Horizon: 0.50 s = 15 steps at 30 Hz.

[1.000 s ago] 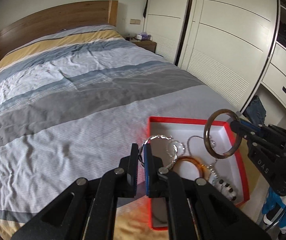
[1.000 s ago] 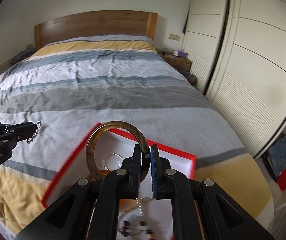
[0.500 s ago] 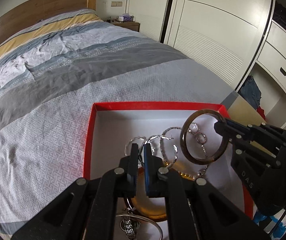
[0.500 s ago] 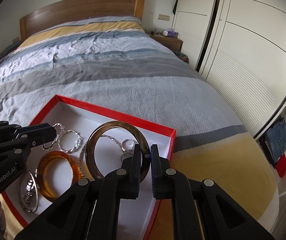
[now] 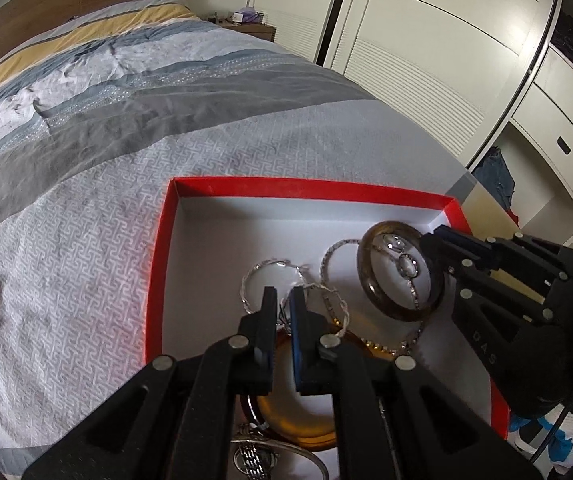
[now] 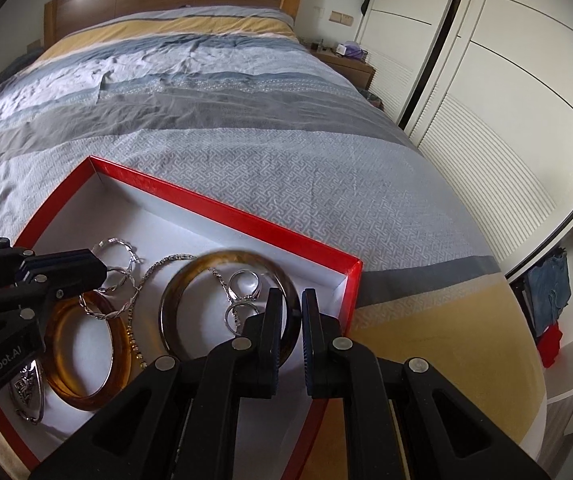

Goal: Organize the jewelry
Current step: 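Lower both grippers into the box and open them to release the jewelry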

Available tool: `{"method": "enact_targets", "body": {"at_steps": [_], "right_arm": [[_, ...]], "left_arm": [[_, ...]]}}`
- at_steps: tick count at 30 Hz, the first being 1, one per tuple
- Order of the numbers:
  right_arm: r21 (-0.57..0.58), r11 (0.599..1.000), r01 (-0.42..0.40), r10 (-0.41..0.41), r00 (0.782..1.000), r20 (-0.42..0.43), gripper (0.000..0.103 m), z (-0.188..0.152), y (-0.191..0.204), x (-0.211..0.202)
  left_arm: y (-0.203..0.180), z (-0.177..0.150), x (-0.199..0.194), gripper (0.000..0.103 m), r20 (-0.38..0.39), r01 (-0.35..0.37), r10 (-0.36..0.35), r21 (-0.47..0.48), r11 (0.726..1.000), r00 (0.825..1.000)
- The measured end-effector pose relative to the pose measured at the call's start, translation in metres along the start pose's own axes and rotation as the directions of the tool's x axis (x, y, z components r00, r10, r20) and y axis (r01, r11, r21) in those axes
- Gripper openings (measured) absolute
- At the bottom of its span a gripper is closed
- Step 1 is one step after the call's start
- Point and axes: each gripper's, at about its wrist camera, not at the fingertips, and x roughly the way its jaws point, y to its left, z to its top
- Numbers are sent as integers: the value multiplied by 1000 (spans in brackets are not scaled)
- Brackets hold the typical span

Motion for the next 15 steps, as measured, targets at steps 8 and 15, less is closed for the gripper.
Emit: {"method": "enact_targets", "body": {"at_steps": [8,15], "right_arm": [[19,1000,-8,8,1000,12,30,3,-1,-16],[78,997,-24,20,999,48,38,0,-3,-58]], "left_arm": [[0,0,-23,23,33,0,-1,11,1000,999],[4,-13,-68,28,68,-28,29,-2,1000,997]]}}
